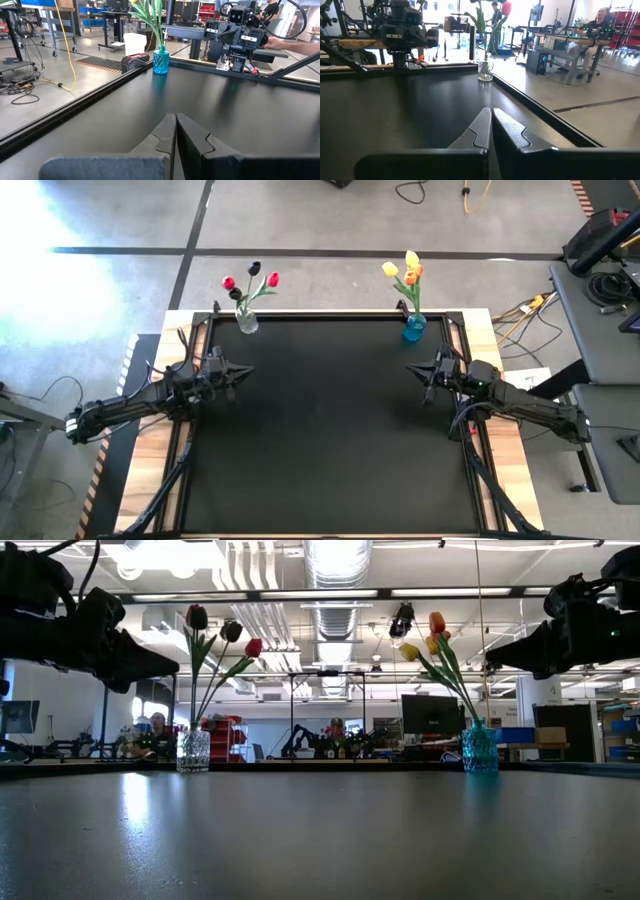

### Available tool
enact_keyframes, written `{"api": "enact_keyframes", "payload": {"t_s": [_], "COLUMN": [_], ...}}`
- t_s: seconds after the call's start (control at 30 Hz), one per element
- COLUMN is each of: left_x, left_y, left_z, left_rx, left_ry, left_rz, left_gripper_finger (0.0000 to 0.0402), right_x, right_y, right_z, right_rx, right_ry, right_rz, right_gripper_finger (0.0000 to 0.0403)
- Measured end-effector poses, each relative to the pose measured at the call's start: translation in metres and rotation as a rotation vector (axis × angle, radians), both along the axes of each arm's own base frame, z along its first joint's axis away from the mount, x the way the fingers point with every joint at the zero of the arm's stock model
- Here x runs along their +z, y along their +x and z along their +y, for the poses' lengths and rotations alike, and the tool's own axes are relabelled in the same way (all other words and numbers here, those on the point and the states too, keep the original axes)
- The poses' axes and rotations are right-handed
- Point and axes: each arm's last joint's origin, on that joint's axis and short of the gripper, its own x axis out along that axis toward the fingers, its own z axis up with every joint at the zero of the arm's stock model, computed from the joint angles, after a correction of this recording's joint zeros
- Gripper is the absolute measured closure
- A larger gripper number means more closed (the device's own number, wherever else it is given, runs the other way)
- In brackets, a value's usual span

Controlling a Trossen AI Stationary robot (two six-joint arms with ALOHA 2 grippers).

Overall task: Sort flowers into vase by color
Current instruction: Return to Home Position

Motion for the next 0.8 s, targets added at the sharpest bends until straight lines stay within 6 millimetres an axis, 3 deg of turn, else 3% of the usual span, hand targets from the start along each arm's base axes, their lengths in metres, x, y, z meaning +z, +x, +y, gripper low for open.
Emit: {"api": "enact_keyframes", "payload": {"t_s": [0.8], "left_x": [-0.0029], "left_y": [0.002], "left_z": [0.0006], "left_rx": [-0.001], "left_ry": [-0.011], "left_rz": [0.033], "left_gripper_finger": [0.0402], "right_x": [0.0001], "right_y": [0.0], "right_z": [0.0], "right_rx": [0.0], "right_ry": [0.0], "right_rz": [0.0], "right_gripper_finger": [0.0394]}}
